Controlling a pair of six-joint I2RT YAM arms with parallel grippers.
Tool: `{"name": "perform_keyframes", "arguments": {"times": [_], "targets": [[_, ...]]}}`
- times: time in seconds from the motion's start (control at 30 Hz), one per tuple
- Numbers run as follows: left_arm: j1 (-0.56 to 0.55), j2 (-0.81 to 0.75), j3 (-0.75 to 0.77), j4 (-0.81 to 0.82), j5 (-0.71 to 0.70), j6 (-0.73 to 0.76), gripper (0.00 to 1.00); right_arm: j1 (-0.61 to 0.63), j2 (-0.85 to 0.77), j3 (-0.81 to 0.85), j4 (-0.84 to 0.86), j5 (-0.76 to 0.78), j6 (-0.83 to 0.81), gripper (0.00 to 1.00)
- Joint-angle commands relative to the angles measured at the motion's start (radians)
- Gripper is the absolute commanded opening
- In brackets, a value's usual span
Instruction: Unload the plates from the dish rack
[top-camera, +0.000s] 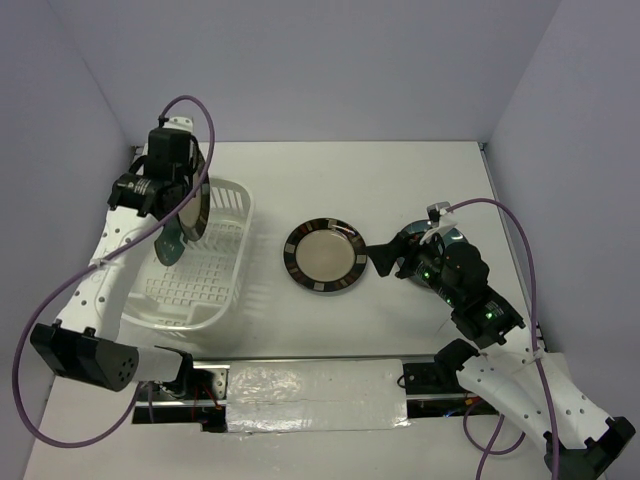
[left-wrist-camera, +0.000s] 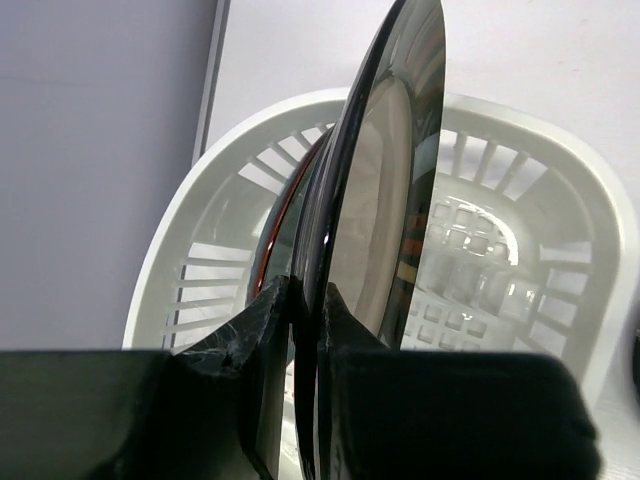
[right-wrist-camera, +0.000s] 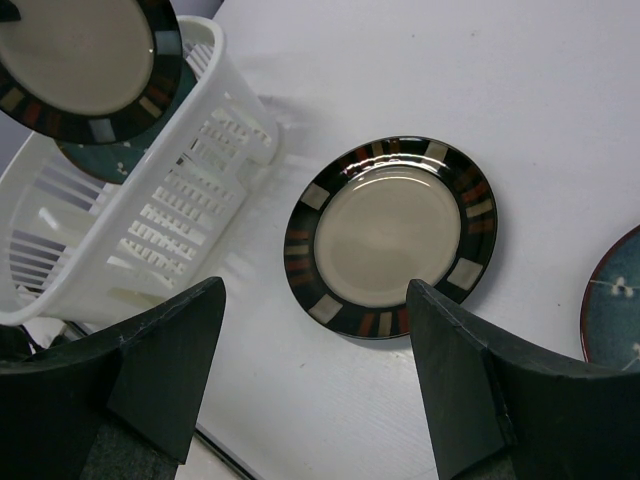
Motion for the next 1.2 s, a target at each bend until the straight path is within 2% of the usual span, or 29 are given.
{"name": "perform_keyframes", "arguments": {"times": [0.0,0.13,0.27,0.4,0.63,0.8,0.97,1.17], "targets": [[-0.005,-0.089,0.108,0.135,0.022,-0.045,0.00,0.006,-0.011,0.003,0.034,0.011,-0.011,0.80],[-0.005,-0.095,0.172,0.109,0.064,-0.068,0.00,0.004,-0.011,0.005,0.031,0.011,-0.014,0.80],[-0.005,-0.126,0.185,0.129,0.038,-0.087,0.00,0.004,-0.014,0.005,0.033,0.011,-0.013,0.80],[-0.005,-0.145,0.182,0.143,0.119,-0.157,0.00,0.006,-0.018,0.005,0.033,0.011,-0.013,0.80],[-0.023,-0.050,0.208,0.188,0.641,-0.324,0.00,0.004,-0.012,0.003,0.034,0.012,-0.001,0.80],[-0.169,0.032,0.206,0.235,0.633,-0.323,0.00,0.006,-0.027,0.000,0.025,0.063,0.006,0.80],[-0.226,0.076,0.059,0.368,0.769,-0.381,0.00,0.003,-0.070,-0.005,0.019,0.095,0.013,0.80],[-0.277,0.176,-0.001,0.408,0.782,-0.357,0.00,0.004,-0.124,-0.014,0.016,0.129,0.012,0.80]]}}
